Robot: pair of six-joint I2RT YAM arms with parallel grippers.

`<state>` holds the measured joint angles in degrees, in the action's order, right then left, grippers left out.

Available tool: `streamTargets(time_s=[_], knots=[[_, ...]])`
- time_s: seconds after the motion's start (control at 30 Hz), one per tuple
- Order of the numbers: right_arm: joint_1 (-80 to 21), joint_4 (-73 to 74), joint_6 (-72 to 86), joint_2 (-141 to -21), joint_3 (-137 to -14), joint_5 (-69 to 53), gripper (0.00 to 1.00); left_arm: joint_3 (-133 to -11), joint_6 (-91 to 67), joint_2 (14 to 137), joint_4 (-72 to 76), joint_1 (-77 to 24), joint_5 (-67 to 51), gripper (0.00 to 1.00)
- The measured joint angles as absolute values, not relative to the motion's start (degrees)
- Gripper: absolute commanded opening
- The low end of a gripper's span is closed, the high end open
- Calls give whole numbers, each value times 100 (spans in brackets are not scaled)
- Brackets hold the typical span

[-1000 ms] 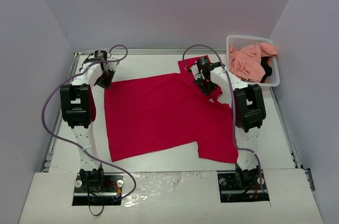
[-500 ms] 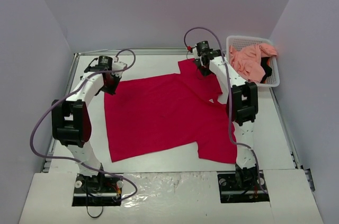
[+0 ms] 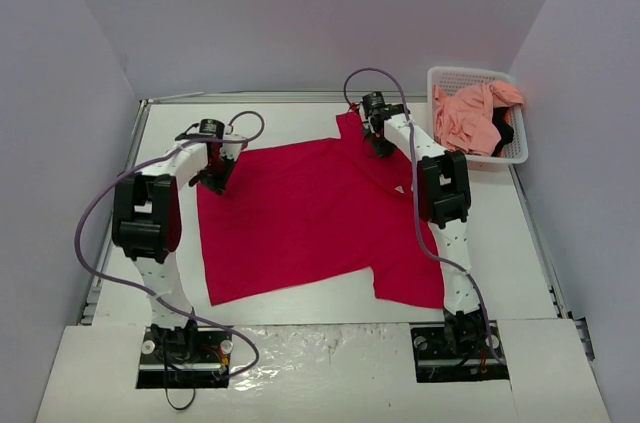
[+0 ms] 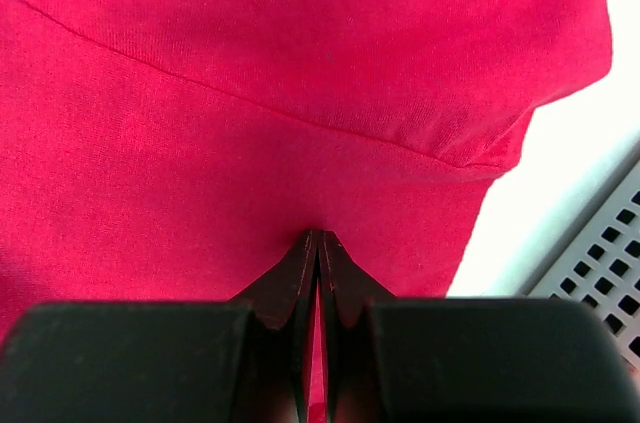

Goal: Fold and stack the t-shirts
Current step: Flatten out the tshirt

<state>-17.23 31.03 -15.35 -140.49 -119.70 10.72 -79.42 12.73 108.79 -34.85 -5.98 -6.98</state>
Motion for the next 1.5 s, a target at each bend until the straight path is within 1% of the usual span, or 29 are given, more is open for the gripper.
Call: streamTargets(time_s=[0.13,0.27,0.53,0.87,1.2,1.33,1.5], knots=[[-1704,3105,-1474,-14051,-11970,1041,0,-8265,1238,11432,-3686,-598,-694,3],[-1669,3111,-1437,-14086,-12031,1011,0,-8711,1179,11723,-3892,-598,-692,2],[-1581,3129,-1413,-14352,-12481,1011,0,-9677,1103,12328,-4593,-521,-655,2],[-1415,3142,-1417,-14770,-13211,915,0,-11587,1144,13421,-5231,-185,-781,2],[-1391,3055,-1542,-15100,-13784,801,0,-13026,1236,14221,-5669,-246,-812,2],[-1391,2904,-1616,-15161,-13839,801,0,-13408,1278,14427,-5695,-357,-770,2],[-1396,2681,-1702,-15179,-13839,836,0,-13528,1280,14499,-5642,-484,-652,2]])
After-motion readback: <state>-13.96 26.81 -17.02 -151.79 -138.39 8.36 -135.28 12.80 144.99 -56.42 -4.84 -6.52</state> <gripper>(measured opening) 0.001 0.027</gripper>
